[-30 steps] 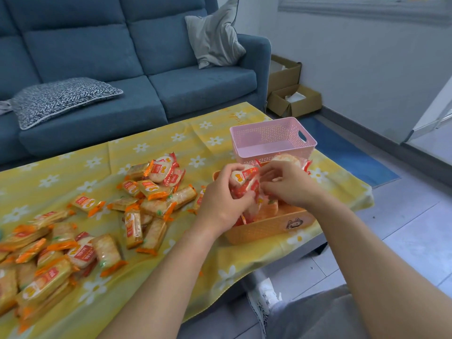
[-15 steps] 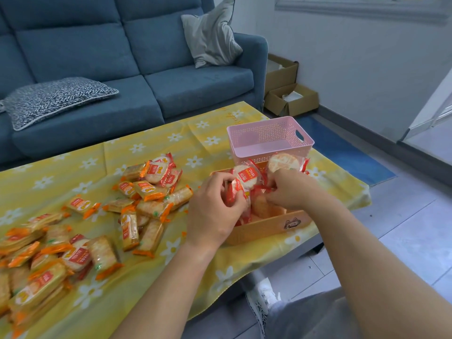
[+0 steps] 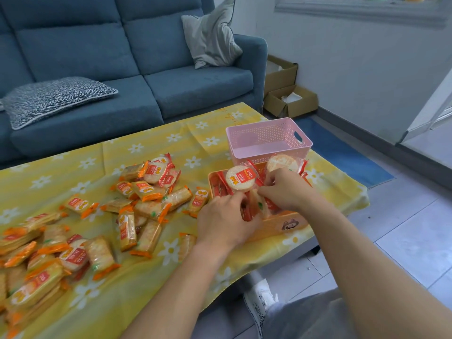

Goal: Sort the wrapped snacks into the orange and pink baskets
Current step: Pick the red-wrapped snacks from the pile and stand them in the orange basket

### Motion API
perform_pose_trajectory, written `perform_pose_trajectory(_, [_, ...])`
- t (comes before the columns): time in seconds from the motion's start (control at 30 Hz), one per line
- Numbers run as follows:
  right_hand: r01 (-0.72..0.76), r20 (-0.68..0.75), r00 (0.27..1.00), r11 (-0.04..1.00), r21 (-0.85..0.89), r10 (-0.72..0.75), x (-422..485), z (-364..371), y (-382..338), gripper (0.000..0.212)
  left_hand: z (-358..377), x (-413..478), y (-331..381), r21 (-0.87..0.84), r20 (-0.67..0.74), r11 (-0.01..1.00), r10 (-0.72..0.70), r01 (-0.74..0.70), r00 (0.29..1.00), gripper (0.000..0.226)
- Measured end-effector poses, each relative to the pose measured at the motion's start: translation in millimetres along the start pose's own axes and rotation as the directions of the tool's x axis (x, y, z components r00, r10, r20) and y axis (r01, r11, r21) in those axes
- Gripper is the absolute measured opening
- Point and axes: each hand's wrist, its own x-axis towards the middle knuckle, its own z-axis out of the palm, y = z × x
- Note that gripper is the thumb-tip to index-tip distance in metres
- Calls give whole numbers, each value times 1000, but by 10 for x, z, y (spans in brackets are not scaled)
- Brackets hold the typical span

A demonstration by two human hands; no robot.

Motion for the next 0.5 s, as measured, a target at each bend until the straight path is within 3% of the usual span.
perform_pose_trajectory(0.1, [33, 27, 999, 999, 41, -34, -26, 129, -59, 29, -16, 56, -90, -8, 90, 1000, 20, -19, 996, 48])
perform_pose_trajectory(0.17, [79, 21, 997, 994, -77, -77, -4, 212, -57, 31, -53, 120, -159, -170, 136, 985, -12, 35, 991, 43])
perform_pose_trajectory(0.27, [112, 79, 992, 966, -231, -96, 52, 350, -8, 29, -140, 260, -225, -382, -30, 918, -126, 105, 992, 34])
perform_pose_trajectory(0.33, [104, 100, 992, 958, -267, -80, 88, 409, 25, 22, -148, 426, -226, -298, -86, 948, -139, 107, 987, 24])
perform_pose_trajectory(0.43, [95, 94, 993, 958, -272, -72, 124, 424, 38, 23, -112, 664, -189, -83, 157, 989, -110, 124, 981, 57])
perform_pose_trajectory(0.5, [87, 93, 994, 950, -299, -62, 135, 444, 47, 29, -69, 746, -176, 18, 199, 997, -78, 76, 977, 70])
